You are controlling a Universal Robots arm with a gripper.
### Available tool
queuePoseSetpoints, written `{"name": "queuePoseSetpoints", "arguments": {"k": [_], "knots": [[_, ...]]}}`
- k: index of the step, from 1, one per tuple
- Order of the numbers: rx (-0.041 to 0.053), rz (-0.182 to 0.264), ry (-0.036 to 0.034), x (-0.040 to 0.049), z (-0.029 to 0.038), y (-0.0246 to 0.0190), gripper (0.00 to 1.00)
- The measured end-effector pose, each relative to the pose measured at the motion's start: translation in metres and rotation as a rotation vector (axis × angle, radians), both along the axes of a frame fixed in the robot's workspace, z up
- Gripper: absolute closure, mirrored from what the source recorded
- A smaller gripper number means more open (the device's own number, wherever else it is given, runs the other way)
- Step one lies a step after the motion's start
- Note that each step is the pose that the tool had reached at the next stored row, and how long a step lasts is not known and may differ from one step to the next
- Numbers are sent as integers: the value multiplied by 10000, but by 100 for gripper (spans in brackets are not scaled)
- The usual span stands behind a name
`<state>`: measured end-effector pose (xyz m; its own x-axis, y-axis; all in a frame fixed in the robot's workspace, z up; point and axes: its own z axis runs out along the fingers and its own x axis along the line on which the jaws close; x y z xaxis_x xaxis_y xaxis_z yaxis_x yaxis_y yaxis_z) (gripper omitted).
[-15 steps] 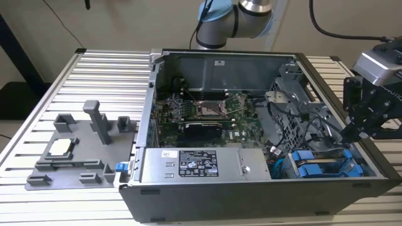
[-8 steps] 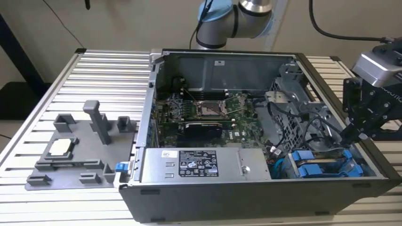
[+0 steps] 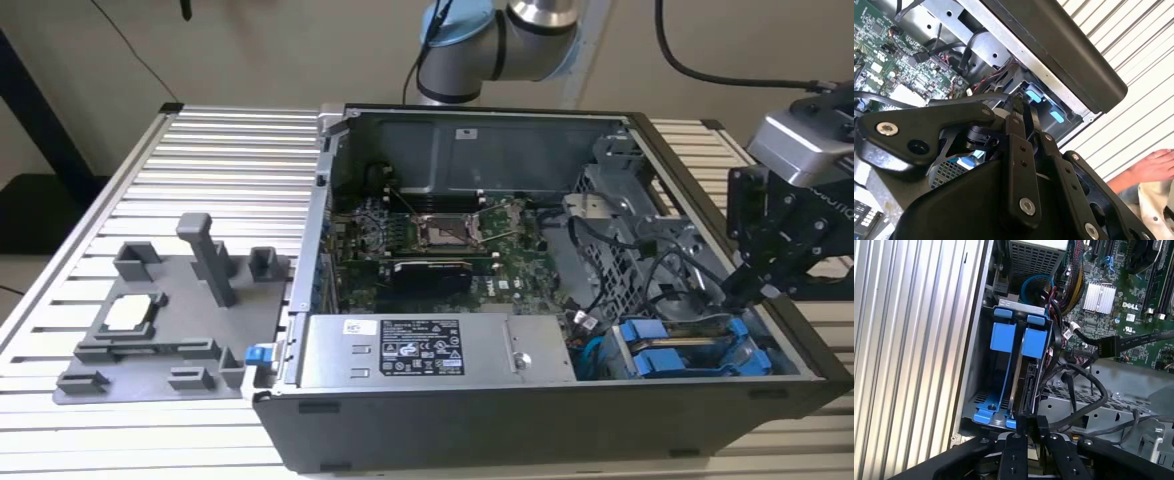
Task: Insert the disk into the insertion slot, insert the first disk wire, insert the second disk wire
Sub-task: 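Insert the first disk wire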
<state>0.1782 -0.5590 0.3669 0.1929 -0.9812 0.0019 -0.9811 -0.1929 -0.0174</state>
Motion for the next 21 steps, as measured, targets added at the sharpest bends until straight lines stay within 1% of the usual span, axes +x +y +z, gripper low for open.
{"name": "queuePoseSetpoints", "arguments": {"k": [5, 8, 12, 14, 17, 19, 21], "knots": [[-1, -1, 0, -11, -6, -27, 81], [0, 0, 0, -26, -25, -41, 81], [-1, -4, -7, -90, -50, -56, 81], [0, -29, -9, -114, -73, -58, 81], [10, -209, -11, -113, -102, -57, 81], [12, -469, -13, -113, -115, -57, 81], [44, -659, -13, -114, -123, -58, 81]]}}
